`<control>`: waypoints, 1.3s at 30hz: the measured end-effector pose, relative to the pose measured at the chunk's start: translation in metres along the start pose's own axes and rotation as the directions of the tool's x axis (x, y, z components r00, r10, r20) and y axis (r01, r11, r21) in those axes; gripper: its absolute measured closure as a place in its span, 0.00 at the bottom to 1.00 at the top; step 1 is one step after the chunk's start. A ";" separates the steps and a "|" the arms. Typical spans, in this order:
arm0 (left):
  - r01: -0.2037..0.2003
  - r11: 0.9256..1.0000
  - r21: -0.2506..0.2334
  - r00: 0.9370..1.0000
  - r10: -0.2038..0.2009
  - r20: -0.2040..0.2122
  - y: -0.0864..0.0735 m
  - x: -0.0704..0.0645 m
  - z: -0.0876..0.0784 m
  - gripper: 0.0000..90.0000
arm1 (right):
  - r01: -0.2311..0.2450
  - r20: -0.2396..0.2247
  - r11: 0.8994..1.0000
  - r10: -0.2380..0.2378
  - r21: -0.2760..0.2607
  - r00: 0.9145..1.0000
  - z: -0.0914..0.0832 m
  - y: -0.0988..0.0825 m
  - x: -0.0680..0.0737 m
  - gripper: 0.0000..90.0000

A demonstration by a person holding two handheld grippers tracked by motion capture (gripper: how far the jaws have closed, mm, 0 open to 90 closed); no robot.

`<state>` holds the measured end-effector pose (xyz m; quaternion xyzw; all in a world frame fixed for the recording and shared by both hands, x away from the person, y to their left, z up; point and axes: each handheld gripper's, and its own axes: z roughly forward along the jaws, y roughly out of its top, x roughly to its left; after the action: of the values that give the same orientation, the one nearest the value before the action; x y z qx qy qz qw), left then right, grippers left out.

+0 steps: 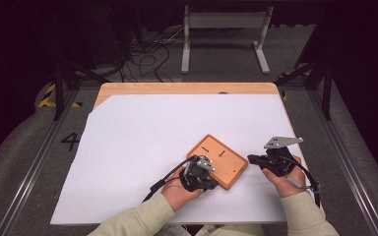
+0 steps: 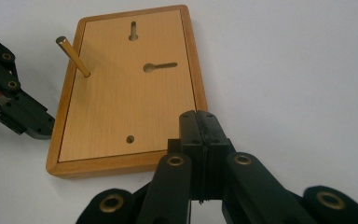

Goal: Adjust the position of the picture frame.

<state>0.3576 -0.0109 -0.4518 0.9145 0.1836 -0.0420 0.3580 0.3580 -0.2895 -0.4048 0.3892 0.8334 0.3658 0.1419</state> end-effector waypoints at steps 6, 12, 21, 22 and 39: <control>0.077 0.992 -0.103 0.993 -0.085 -0.081 -0.009 0.035 -0.047 1.00 | -0.022 0.019 0.999 0.021 0.044 1.000 0.001 -0.005 -0.003 1.00; 0.139 0.973 -0.187 0.965 -0.175 -0.194 -0.018 0.071 -0.078 1.00 | -0.042 0.043 0.989 0.036 0.143 0.998 0.005 -0.012 -0.002 1.00; 0.226 0.958 -0.177 0.950 -0.257 -0.178 -0.019 0.098 -0.056 1.00 | -0.054 0.051 0.984 0.046 0.170 0.998 0.007 -0.016 0.000 1.00; 0.221 0.960 -0.171 0.951 -0.251 -0.182 -0.019 0.099 -0.054 1.00 | -0.055 0.052 0.984 0.047 0.172 0.998 0.006 -0.017 0.000 1.00; 0.244 0.966 -0.090 0.958 -0.254 -0.133 -0.019 0.102 -0.040 1.00 | -0.087 0.078 0.985 0.076 0.152 0.994 -0.008 -0.024 -0.004 1.00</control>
<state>0.4427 0.0600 -0.4559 0.8711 0.3241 -0.0140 0.3688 0.3436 -0.3072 -0.4163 0.4457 0.8371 0.2912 0.1263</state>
